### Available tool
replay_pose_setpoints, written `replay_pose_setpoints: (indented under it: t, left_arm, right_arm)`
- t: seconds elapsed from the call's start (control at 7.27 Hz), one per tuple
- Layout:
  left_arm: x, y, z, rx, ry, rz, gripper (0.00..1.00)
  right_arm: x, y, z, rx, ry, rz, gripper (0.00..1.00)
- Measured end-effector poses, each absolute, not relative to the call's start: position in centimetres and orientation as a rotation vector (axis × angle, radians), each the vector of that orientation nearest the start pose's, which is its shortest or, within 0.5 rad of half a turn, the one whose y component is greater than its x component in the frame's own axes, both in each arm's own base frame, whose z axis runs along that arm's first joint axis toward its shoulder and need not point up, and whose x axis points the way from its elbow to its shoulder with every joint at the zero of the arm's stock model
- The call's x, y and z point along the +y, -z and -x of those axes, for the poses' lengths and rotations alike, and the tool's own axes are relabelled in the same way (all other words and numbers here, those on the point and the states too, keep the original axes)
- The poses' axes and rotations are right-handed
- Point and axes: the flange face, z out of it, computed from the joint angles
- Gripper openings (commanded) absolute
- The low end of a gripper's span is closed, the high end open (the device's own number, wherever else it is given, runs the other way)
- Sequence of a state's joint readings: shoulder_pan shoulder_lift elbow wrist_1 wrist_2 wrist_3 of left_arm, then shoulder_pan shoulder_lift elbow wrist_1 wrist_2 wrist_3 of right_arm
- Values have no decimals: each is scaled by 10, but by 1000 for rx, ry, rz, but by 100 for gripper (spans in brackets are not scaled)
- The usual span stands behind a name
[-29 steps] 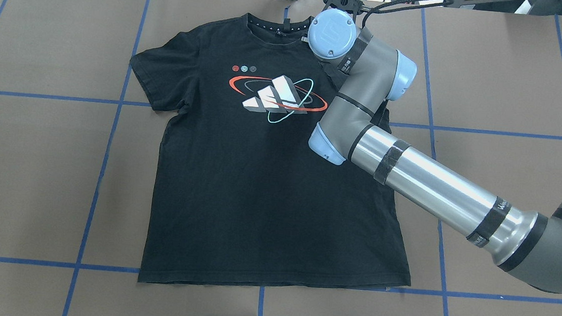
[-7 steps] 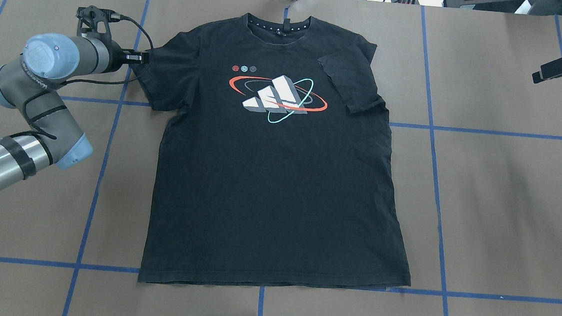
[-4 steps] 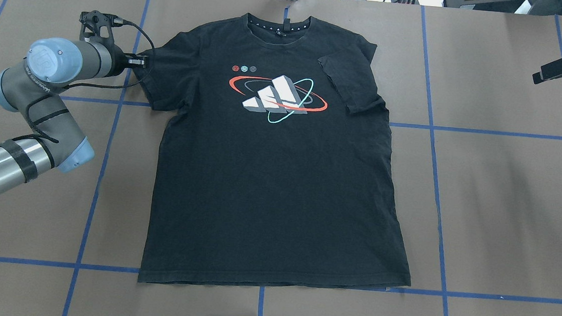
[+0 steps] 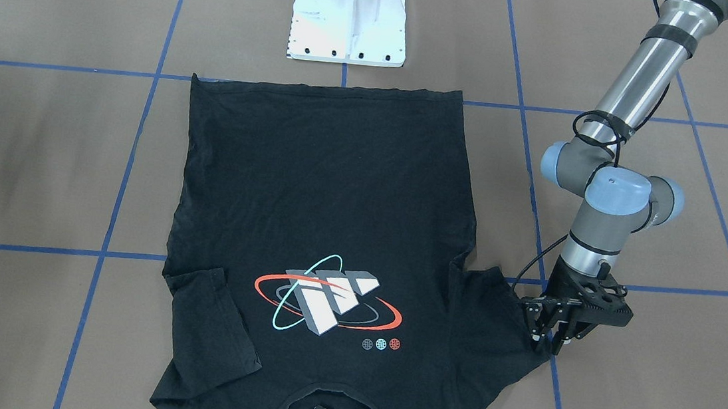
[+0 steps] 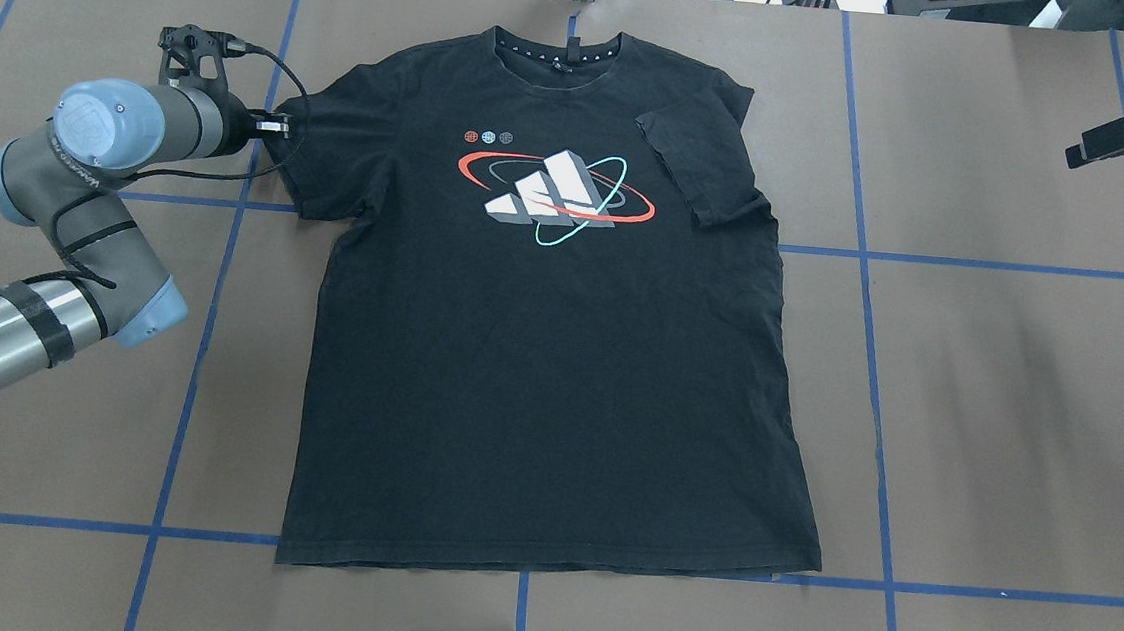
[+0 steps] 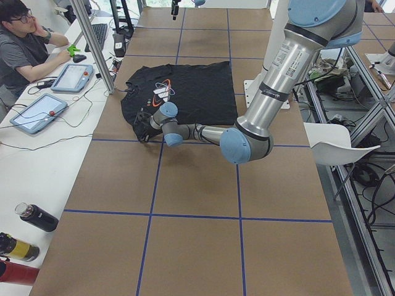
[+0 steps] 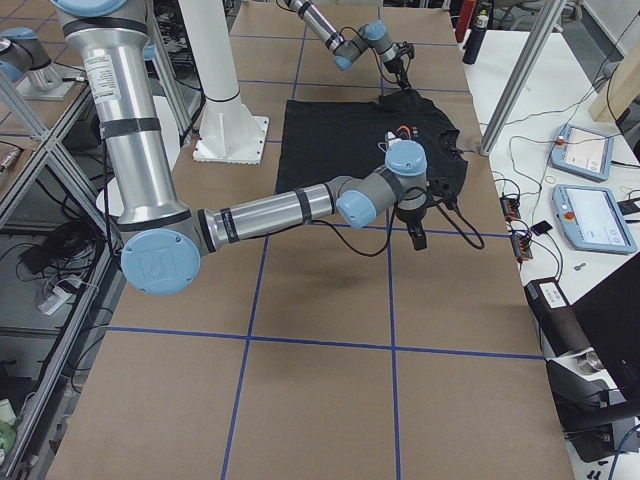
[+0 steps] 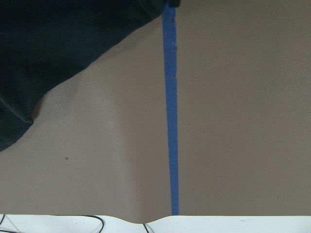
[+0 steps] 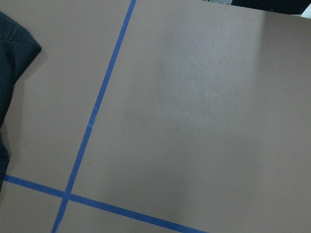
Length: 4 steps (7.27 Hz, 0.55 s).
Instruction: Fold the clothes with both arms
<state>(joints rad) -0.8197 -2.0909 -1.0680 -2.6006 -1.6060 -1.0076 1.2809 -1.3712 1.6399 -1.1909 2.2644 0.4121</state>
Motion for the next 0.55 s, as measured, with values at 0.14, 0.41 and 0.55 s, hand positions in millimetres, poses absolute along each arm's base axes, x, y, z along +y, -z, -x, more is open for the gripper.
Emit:
replay_pose_setpoints:
  t: [0.14, 0.41, 0.55]
  left_arm:
    - [-628, -487, -410, 831, 211, -647, 0]
    - [-627, -484, -410, 835, 205, -652, 0]
    - [-627, -476, -409, 846, 207, -662, 0]
  right_arm:
    - [-584, -475, 102, -841, 112, -354, 100]
    - [-584, -475, 102, -841, 111, -355, 100]
    - [-584, -474, 102, -841, 111, -356, 100]
